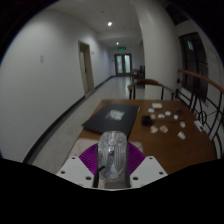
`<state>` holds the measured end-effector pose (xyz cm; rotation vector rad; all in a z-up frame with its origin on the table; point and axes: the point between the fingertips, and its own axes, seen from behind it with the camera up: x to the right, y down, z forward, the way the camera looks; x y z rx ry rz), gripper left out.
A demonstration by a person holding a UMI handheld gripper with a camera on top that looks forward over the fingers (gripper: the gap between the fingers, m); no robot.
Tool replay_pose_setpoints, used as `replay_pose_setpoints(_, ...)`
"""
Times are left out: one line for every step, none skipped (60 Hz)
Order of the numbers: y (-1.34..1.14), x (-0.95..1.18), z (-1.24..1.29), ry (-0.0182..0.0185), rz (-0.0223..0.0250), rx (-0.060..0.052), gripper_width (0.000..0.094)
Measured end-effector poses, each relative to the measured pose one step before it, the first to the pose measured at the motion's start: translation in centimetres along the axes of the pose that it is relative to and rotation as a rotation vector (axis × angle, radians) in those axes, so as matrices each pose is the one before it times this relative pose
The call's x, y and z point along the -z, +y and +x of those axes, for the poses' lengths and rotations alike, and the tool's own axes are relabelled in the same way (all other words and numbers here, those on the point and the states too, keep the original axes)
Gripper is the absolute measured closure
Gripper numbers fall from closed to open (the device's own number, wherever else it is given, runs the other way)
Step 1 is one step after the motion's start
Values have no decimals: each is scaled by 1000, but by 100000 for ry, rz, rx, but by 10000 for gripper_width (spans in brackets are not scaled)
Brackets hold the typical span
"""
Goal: Arrange mouse
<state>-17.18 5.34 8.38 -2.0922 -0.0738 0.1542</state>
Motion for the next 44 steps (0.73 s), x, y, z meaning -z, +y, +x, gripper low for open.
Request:
replay_pose_setpoints(906,-571,-518,363,-1935,525,581)
replay_pose_setpoints(766,-517,-426,303,-1657,179,581)
replay_pose_setpoints(685,-473,-396,324,-1342,-131,582)
replay_pose_setpoints(1709,258,-285,-109,-787,441,582)
replay_pose_setpoints(358,-436,-276,685,-881,35,582)
replay_pose_setpoints(395,-671,-205,997,-681,435,581)
replay_pose_setpoints(316,-328,-149,598,-561,497,581)
replay_pose_setpoints(289,-292,-170,441,-418,719,582)
replay_pose_setpoints(239,-257,-190,291,-241,729,580)
replay_pose_setpoints(222,-227,-175,278,-151,773,581)
replay_pose_setpoints(234,-238,-114,330,-329,913,580)
replay_pose_setpoints(200,93,-120,172,-707,708,580)
replay_pose_setpoints(473,-71,-151,379,-1029,463,581)
replay_pose_setpoints(437,-130,-98,252,-1184,27,580)
replay_pose_setpoints(499,-152,-126,44,-1464,186,571)
replay_pose_setpoints(510,-212,-181,-168,-1507,151,567)
replay_pose_setpoints(468,-184,-164,-292,-1380,-165,559)
replay_pose_setpoints(508,-145,-99,-292,-1331,-432,520)
replay_pose_setpoints(-56,-186,5,-74,1740,-857,526)
replay_pose_setpoints(-182,-50,70,275,663,-205,516)
replay_pose_setpoints(-54,33,133,101,-466,228,493)
replay_pose_setpoints(-43,134,1,-258,-6,287,492)
replay_pose_setpoints(-40,40,13,-291,-522,57,461)
replay_pose_setpoints(85,-3,-22,-395,-892,40,447)
replay_pose_setpoints(16,2,-23,-675,-573,188,427)
replay_pose_setpoints(32,36,-56,-1003,-816,515,413)
replay_pose_setpoints(78,96,-83,-1312,-994,698,399)
replay_pose_setpoints(76,177,-108,-1578,-864,661,385)
replay_pose_setpoints(187,-16,-60,-2161,-914,636,352)
replay_pose_setpoints(117,453,-268,-2239,-1150,227,336)
replay_pose_setpoints(105,385,-214,-2250,-527,122,255)
replay_pose_setpoints(62,439,-157,-1910,87,113,244)
replay_pose_setpoints(-36,536,-57,-1669,591,252,163)
replay_pose_setpoints(-25,615,-33,-1537,653,551,83)
replay_pose_setpoints(-92,945,-6,-1387,830,600,58)
replay_pose_setpoints(87,709,124,-1187,291,1089,71)
replay_pose_setpoints(131,728,201,-915,540,1207,81)
replay_pose_setpoints(133,809,209,-825,237,1085,85)
replay_pose_setpoints(154,822,279,-716,174,1162,86)
replay_pose_setpoints(184,877,267,-675,205,1132,89)
replay_pose_setpoints(168,881,325,-548,369,1109,88)
replay_pose_setpoints(174,869,347,-451,430,1057,88)
replay_pose_setpoints(204,870,432,-423,354,1018,87)
replay_pose_setpoints(206,875,442,-297,285,901,85)
